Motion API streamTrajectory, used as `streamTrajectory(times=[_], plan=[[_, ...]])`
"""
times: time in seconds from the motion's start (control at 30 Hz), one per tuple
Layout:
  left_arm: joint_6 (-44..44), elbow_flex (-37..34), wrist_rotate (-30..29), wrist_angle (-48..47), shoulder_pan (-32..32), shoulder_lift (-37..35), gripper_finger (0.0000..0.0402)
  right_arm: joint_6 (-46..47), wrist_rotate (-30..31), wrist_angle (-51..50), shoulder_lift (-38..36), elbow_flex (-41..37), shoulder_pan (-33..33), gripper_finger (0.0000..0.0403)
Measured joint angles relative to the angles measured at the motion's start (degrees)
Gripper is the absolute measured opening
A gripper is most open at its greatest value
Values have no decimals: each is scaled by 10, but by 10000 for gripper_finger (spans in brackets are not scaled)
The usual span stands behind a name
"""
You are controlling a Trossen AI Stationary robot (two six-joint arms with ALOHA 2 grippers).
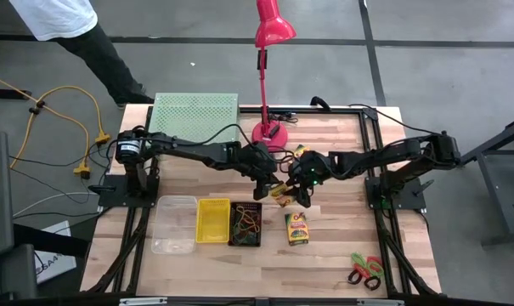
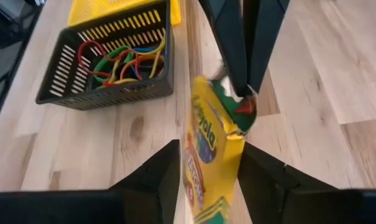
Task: Pick & Place Office Desk Supplies
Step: Put the crayon box into the transparent bin
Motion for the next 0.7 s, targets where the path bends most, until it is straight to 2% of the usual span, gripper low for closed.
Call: streamTrajectory(times=[0.5,0.7], plan=[[7,0,2,7,0,0,1,-1,0,1,0,0,0,35],[7,0,2,7,0,0,1,-4,0,2,0,0,0,20]])
